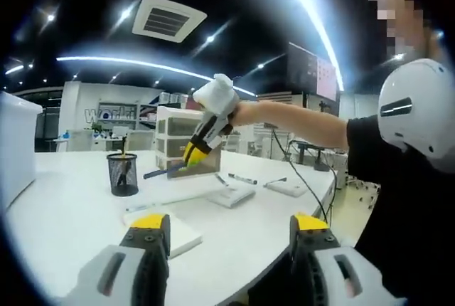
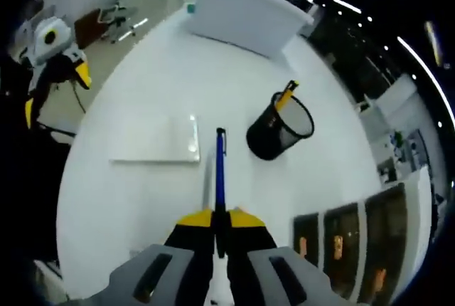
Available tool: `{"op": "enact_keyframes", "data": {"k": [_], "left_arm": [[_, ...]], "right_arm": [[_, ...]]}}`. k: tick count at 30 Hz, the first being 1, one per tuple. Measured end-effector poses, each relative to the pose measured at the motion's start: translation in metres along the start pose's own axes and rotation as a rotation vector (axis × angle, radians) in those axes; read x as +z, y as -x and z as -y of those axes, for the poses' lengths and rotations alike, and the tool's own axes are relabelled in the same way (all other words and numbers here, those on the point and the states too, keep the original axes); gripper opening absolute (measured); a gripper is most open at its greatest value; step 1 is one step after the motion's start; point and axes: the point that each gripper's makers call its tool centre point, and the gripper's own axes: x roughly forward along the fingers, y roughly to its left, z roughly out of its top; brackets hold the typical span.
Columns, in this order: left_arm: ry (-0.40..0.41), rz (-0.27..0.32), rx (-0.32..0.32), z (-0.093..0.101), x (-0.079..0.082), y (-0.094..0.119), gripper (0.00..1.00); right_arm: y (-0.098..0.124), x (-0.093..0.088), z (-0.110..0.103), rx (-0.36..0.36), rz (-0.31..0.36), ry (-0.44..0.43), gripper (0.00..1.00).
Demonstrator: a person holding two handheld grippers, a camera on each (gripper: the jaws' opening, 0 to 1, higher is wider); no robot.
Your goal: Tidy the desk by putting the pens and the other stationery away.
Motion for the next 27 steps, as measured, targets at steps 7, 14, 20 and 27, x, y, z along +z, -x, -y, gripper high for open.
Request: {"op": "enact_keyframes", "data": {"k": [7,14,20,27], "left_arm": [[0.027,0.021,-0.01,-0.003,0.006,-0.007,0.68],[0.06,0.045,-0.022,-0.006,0.014,-0.015,0.67],[0.068,0.055,-0.038,-0.009,0.02,-0.024,0.67],[0.076,0.069,-0.07,-0.01,0.032,-0.039,0.67]], "right_arm": [[0.03,-0.001,-0.008,-0.036,0.139,-0.058,0.03],[0.058,-0.008,-0.016,-0.077,0.257,-0.114,0.02],[0.08,-0.009,-0.025,-0.11,0.376,-0.162,0.02],[0.1,-0.017,-0.039,-0.149,0.481,-0.213,0.02]]}}
